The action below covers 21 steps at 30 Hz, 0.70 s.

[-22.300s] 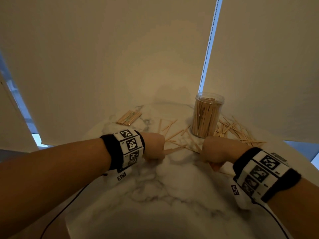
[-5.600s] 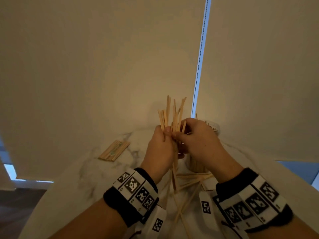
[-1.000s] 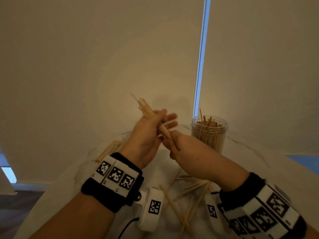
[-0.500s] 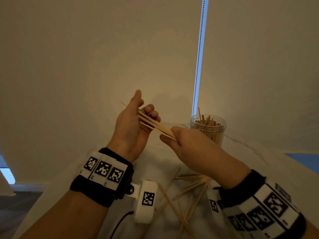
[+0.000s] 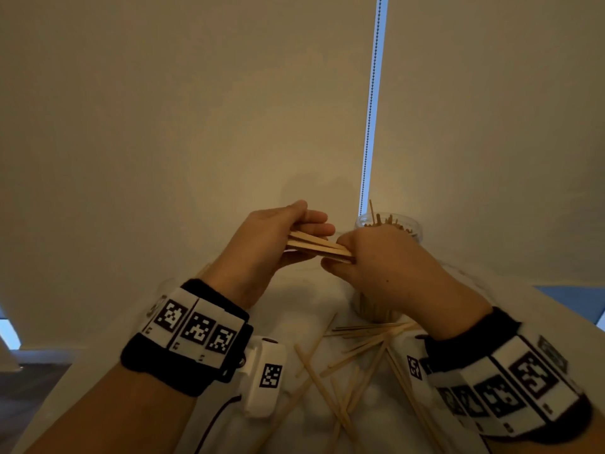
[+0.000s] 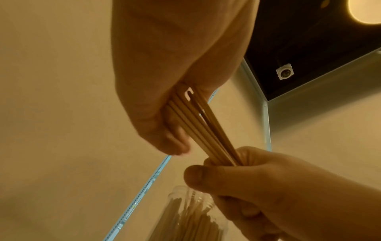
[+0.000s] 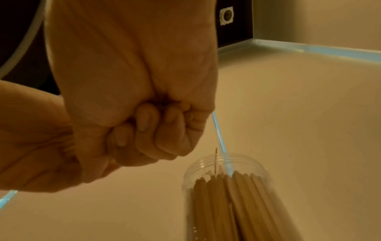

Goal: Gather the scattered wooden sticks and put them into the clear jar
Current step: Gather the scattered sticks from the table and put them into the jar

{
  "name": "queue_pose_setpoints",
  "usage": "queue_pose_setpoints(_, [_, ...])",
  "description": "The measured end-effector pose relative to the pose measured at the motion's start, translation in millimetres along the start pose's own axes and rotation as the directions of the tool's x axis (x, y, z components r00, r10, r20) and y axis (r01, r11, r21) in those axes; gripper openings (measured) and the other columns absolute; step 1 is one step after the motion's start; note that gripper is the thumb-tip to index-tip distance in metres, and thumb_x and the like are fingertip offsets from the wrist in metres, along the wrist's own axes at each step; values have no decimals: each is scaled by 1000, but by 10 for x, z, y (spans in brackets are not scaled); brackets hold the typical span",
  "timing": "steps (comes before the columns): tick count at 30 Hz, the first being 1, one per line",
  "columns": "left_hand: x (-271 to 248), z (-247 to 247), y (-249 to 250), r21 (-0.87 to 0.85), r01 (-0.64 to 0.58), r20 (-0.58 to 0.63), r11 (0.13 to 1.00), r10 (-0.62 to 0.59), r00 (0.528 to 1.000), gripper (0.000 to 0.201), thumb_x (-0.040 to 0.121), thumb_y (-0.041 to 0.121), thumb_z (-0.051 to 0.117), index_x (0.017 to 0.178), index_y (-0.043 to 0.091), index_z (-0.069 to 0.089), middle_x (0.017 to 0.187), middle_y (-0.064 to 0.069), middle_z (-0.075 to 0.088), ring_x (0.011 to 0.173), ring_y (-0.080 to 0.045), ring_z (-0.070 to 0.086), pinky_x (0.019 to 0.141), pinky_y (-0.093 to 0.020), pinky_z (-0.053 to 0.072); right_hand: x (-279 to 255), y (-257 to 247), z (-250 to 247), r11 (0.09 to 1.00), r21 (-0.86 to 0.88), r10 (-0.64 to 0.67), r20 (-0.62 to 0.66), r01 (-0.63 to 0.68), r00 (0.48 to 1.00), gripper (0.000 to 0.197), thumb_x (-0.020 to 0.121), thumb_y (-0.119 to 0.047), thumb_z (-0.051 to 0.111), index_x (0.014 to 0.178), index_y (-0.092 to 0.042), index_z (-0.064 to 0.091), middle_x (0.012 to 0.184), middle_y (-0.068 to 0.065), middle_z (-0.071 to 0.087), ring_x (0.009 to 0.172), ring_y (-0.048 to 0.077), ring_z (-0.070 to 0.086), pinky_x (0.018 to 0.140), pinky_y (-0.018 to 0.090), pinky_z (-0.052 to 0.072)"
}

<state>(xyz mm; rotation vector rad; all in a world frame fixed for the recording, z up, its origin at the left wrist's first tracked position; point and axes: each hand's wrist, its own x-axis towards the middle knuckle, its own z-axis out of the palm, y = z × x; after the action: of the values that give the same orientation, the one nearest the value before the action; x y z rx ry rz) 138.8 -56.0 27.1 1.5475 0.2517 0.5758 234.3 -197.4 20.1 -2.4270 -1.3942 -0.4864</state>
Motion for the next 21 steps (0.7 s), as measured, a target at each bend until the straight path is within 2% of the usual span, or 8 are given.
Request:
queue_pose_setpoints(3, [57, -66, 12, 30, -57, -192, 998, 62, 979, 31, 97, 42, 58, 113, 20, 73, 107, 2, 76, 107, -21, 69, 98, -43, 52, -3, -39, -6, 1000, 11, 6, 24, -7, 1000, 37, 92, -50, 55, 61, -33, 44, 61, -8, 53, 64, 13, 57, 61, 28, 45])
queue_pose_setpoints(4, [52, -72, 30, -12, -42, -205, 999, 39, 978, 33, 96, 45, 58, 115, 22, 71, 109, 1, 76, 108, -20, 69, 98, -44, 51, -4, -62, -4, 1000, 6, 7, 27, -7, 1000, 36, 92, -49, 55, 61, -33, 44, 61, -8, 53, 65, 14, 58, 61, 28, 47])
queue_pose_setpoints(6, [8, -30, 57, -85, 42, -96, 995, -50, 994, 38, 97, 46, 54, 116, 17, 70, 109, -6, 76, 108, -25, 69, 99, -47, 52, -10, -101, 6, 1000, -7, 16, 9, -16, 1000, 32, 91, -47, 55, 63, -33, 48, 61, -8, 52, 68, 19, 61, 65, 31, 52])
queue_pose_setpoints(9, [-93, 108, 40, -3, 108, 86, 994, -108, 990, 41, 100, 40, 54, 110, 6, 73, 103, -13, 76, 98, -29, 73, 90, -44, 59, -21, -90, 29, 996, -56, 65, -10, -66, 998, 14, 89, -42, 55, 90, -31, 64, 72, -7, 52, 76, 22, 64, 68, 33, 54])
queue_pose_setpoints(12, [-123, 154, -33, 189, 55, 102, 980, -76, 992, 36, 99, 38, 57, 96, 8, 76, 93, -11, 74, 81, -20, 70, 69, -34, 63, -37, -11, 25, 994, -51, 100, 36, -98, 994, 8, 89, -33, 57, 92, -27, 52, 82, -5, 59, 78, 19, 62, 72, 37, 56])
queue_pose_setpoints(16, [-123, 114, -76, 398, -6, 152, 917, -60, 987, 39, 97, 43, 60, 85, 9, 74, 63, 4, 67, 51, -12, 58, 49, -23, 49, -26, 45, 15, 994, -64, 94, 97, -89, 991, 12, 87, -26, 61, 94, -24, 52, 85, -5, 59, 77, 17, 57, 71, 33, 52])
queue_pose_setpoints(19, [-142, 74, -45, 456, -61, 235, 888, -54, 970, 41, 96, 49, 60, 91, 11, 76, 75, -2, 76, 45, -12, 50, 42, -22, 41, -24, 45, 27, 996, -52, 83, 151, -76, 985, 17, 85, -30, 62, 102, -24, 64, 89, -4, 64, 82, 16, 61, 72, 30, 51])
queue_pose_setpoints(21, [-147, 55, -36, 508, -76, 264, 858, -71, 962, 43, 94, 55, 59, 87, 16, 76, 73, -3, 75, 42, -11, 44, 41, -20, 36, -19, 53, 41, 995, -63, 91, 158, -82, 983, 19, 85, -35, 62, 99, -24, 67, 85, -4, 64, 80, 17, 63, 70, 29, 51])
